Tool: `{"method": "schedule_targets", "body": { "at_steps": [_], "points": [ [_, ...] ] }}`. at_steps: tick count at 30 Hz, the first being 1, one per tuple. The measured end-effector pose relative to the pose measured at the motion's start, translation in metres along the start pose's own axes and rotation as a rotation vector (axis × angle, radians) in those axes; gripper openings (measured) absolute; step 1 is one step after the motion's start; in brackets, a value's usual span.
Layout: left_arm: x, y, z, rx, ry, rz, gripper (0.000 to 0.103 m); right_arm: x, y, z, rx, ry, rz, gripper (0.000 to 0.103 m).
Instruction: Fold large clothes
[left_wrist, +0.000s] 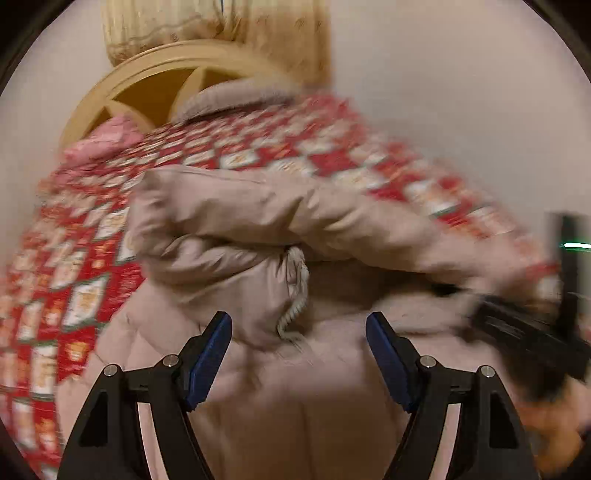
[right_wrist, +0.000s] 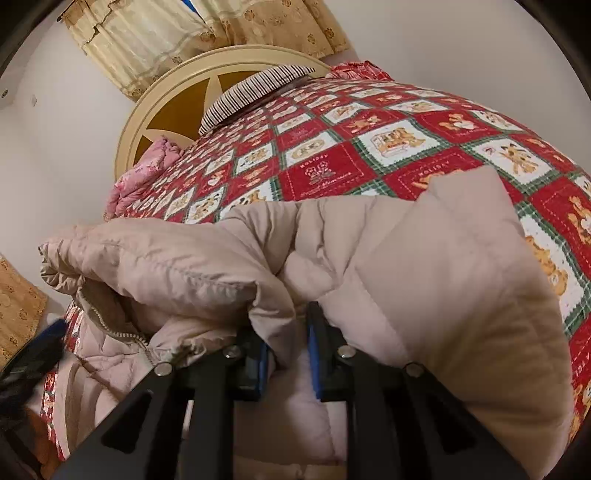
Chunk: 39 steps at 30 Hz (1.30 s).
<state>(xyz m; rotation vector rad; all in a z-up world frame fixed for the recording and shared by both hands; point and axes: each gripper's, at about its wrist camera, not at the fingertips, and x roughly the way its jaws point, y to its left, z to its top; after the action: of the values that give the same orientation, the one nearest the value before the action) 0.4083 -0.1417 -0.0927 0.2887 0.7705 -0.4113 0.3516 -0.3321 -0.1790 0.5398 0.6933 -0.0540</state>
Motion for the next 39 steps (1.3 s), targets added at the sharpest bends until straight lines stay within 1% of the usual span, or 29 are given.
{"method": "schedule_targets", "body": {
  "at_steps": [1, 3, 4, 5, 6, 7, 9, 11, 12, 13, 14, 16, 17, 19, 21, 23, 24, 26, 27, 28, 30, 31, 32, 33, 34, 35, 36, 37, 39],
  "points": [
    [0.013, -0.009, 0.008, 0.016, 0.009, 0.105, 0.076, 0.000, 0.000, 0.000, 0.002, -0.002, 0.005, 0.019],
    [0.027, -0.011, 0.018, 0.007, 0.009, 0.259, 0.076, -0.002, -0.001, -0.002, 0.006, -0.007, 0.014, 0.019],
    [0.032, -0.002, 0.021, -0.041, 0.012, 0.355, 0.076, -0.004, -0.001, -0.003, 0.010, -0.010, 0.021, 0.019],
    [0.032, 0.011, 0.021, -0.105, 0.020, 0.390, 0.076, -0.004, -0.002, -0.003, 0.013, -0.011, 0.025, 0.019],
    [0.030, 0.025, 0.017, -0.174, 0.027, 0.387, 0.076, -0.004, -0.003, -0.003, 0.016, -0.012, 0.030, 0.019],
    [0.025, 0.047, 0.009, -0.271, 0.028, 0.368, 0.076, -0.004, -0.004, -0.003, 0.020, -0.012, 0.035, 0.019],
    [0.019, 0.076, -0.006, -0.363, 0.038, 0.380, 0.075, -0.003, -0.004, -0.002, 0.022, -0.009, 0.034, 0.019],
    [0.007, 0.112, -0.037, -0.501, 0.078, 0.370, 0.069, -0.002, -0.004, -0.003, 0.023, -0.007, 0.035, 0.019],
    [0.002, 0.121, -0.047, -0.552, 0.078, 0.359, 0.069, -0.002, -0.005, -0.003, 0.025, -0.006, 0.036, 0.019],
    [-0.010, 0.133, -0.066, -0.612, 0.077, 0.334, 0.069, -0.002, -0.006, -0.003, 0.028, -0.006, 0.039, 0.019],
    [-0.018, 0.138, -0.078, -0.625, 0.079, 0.330, 0.069, -0.002, -0.007, -0.003, 0.031, -0.006, 0.043, 0.019],
    [-0.030, 0.144, -0.095, -0.616, 0.085, 0.355, 0.069, -0.002, -0.007, -0.003, 0.034, -0.005, 0.044, 0.019],
    [-0.036, 0.146, -0.100, -0.622, 0.071, 0.336, 0.069, -0.002, -0.007, -0.003, 0.034, -0.004, 0.043, 0.019],
    [-0.047, 0.153, -0.098, -0.647, 0.036, 0.253, 0.069, -0.002, -0.007, -0.002, 0.033, -0.004, 0.042, 0.019],
    [-0.057, 0.157, -0.080, -0.663, -0.019, 0.194, 0.069, -0.002, -0.007, -0.003, 0.033, -0.005, 0.043, 0.019],
    [-0.064, 0.155, -0.048, -0.620, -0.091, 0.180, 0.069, -0.002, -0.007, -0.003, 0.034, -0.006, 0.043, 0.019],
    [-0.060, 0.153, -0.027, -0.582, -0.122, 0.170, 0.069, -0.003, -0.007, -0.003, 0.034, -0.008, 0.042, 0.019],
    [-0.041, 0.155, 0.002, -0.541, -0.133, 0.144, 0.070, -0.003, -0.007, -0.002, 0.034, -0.008, 0.044, 0.020],
    [-0.023, 0.154, 0.017, -0.517, -0.123, 0.129, 0.070, -0.002, -0.008, -0.002, 0.035, -0.008, 0.045, 0.020],
    [-0.007, 0.153, 0.023, -0.498, -0.105, 0.131, 0.070, -0.002, -0.008, -0.002, 0.035, -0.008, 0.045, 0.020],
    [0.026, 0.149, 0.024, -0.487, -0.014, 0.146, 0.070, -0.002, -0.008, -0.002, 0.036, -0.009, 0.046, 0.020],
    [0.045, 0.141, 0.015, -0.490, 0.072, 0.103, 0.069, -0.002, -0.009, -0.002, 0.039, -0.009, 0.049, 0.020],
    [0.057, 0.134, 0.007, -0.478, 0.124, 0.025, 0.069, -0.003, -0.010, -0.002, 0.046, -0.012, 0.053, 0.019],
    [0.060, 0.121, -0.003, -0.447, 0.158, -0.008, 0.069, -0.004, -0.011, -0.003, 0.055, -0.018, 0.058, 0.019],
    [0.060, 0.110, -0.009, -0.413, 0.173, -0.006, 0.069, -0.004, -0.015, -0.002, 0.071, -0.025, 0.068, 0.019],
    [0.054, 0.090, -0.020, -0.333, 0.166, 0.020, 0.069, -0.006, -0.017, -0.003, 0.085, -0.030, 0.076, 0.019],
    [0.048, 0.074, -0.030, -0.262, 0.135, 0.071, 0.070, -0.006, -0.020, -0.003, 0.100, -0.035, 0.088, 0.019],
    [0.043, 0.064, -0.037, -0.229, 0.109, 0.120, 0.070, -0.006, -0.021, -0.003, 0.111, -0.037, 0.097, 0.019],
    [0.048, 0.058, -0.044, -0.230, 0.097, 0.160, 0.072, -0.006, -0.024, -0.003, 0.126, -0.036, 0.114, 0.020]
  ]
}}
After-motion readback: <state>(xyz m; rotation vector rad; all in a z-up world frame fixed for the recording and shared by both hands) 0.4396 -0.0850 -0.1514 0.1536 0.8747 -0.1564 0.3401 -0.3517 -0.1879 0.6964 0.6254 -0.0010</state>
